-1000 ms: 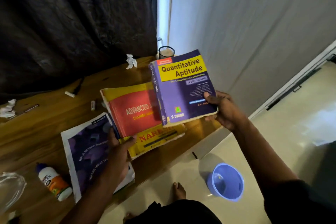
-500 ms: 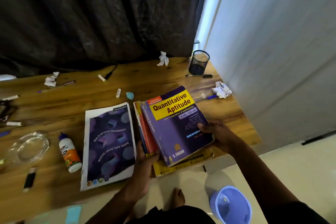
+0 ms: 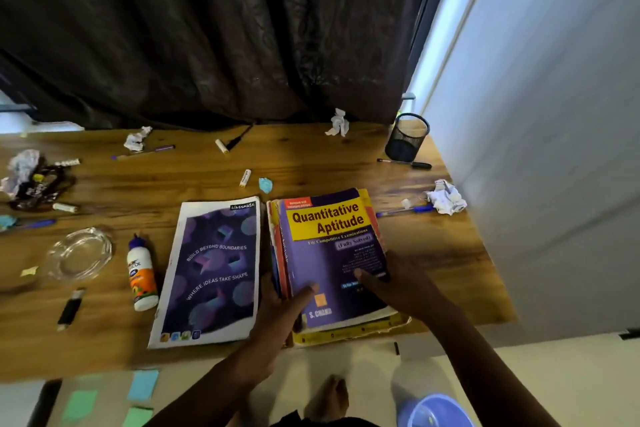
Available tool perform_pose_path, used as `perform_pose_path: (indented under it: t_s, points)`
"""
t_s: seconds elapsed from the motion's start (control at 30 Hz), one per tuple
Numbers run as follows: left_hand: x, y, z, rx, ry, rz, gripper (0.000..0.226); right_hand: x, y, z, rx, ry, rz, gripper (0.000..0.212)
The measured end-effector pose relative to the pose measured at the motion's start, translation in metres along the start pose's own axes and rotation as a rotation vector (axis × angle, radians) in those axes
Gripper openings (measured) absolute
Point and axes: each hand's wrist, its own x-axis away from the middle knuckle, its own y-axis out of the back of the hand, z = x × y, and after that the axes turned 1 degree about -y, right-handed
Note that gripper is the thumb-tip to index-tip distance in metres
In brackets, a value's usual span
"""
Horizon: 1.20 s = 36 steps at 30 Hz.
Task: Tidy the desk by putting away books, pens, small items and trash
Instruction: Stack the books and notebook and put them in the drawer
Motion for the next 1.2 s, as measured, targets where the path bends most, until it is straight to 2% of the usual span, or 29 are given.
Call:
perform_pose_path:
  t_s: [0.1, 0.17, 0.3, 0.37, 0.47, 0.53, 0.6, 0.67, 0.7, 0.8, 0.93, 1.03, 1.2]
  points:
    - [0.003, -0.001, -0.003, -0.027, -0.034, 0.006, 0.079, -0.003, -0.002, 0.003, 0.129, -0.035, -0.090, 0.064]
    - [0.003, 0.001, -0.006, -0.055, -0.044, 0.012, 0.089, -0.003, 0.001, 0.004, 0.126, -0.085, -0.165, 0.076]
    - [-0.004, 0.006, -0.005, -0.314, -0.020, -0.065, 0.114, -0.013, 0.002, -0.003, -0.079, -0.171, -0.062, 0.082]
    - [-0.014, 0.007, -0.001, -0.487, -0.011, -0.083, 0.115, -0.018, -0.002, -0.007, -0.164, -0.173, -0.077, 0.077]
    - [-0.027, 0.008, -0.004, -0.699, -0.033, -0.078, 0.117, -0.022, -0.007, -0.007, -0.155, -0.172, -0.100, 0.069]
    - [-0.019, 0.002, -0.020, -0.761, -0.028, -0.070, 0.117, -0.025, -0.007, -0.009, -0.087, -0.180, -0.114, 0.082]
    - [-0.010, -0.003, -0.032, -0.845, -0.058, -0.069, 0.106, -0.028, -0.008, -0.012, -0.005, -0.179, -0.120, 0.094]
    - [-0.009, -0.006, -0.039, -0.938, -0.102, -0.107, 0.092, -0.029, -0.007, -0.009, 0.023, -0.162, -0.127, 0.088]
    - [-0.011, -0.006, -0.042, -0.965, -0.113, -0.128, 0.095, -0.027, -0.005, -0.004, 0.016, -0.148, -0.131, 0.081]
    - [-0.018, -0.004, -0.048, -0.970, -0.078, -0.143, 0.115, -0.030, 0.001, 0.000, -0.036, -0.103, -0.101, 0.065]
    - [-0.025, 0.002, -0.044, -0.928, -0.065, -0.111, 0.103, -0.028, 0.003, -0.002, -0.059, -0.092, -0.095, 0.074]
    - [-0.034, 0.008, -0.041, -0.865, -0.085, -0.131, 0.104, -0.028, -0.002, -0.002, -0.070, -0.101, -0.151, 0.078]
    - [-0.043, 0.015, -0.023, -0.809, -0.158, -0.135, 0.108, -0.030, -0.008, -0.006, -0.228, -0.121, -0.173, 0.077]
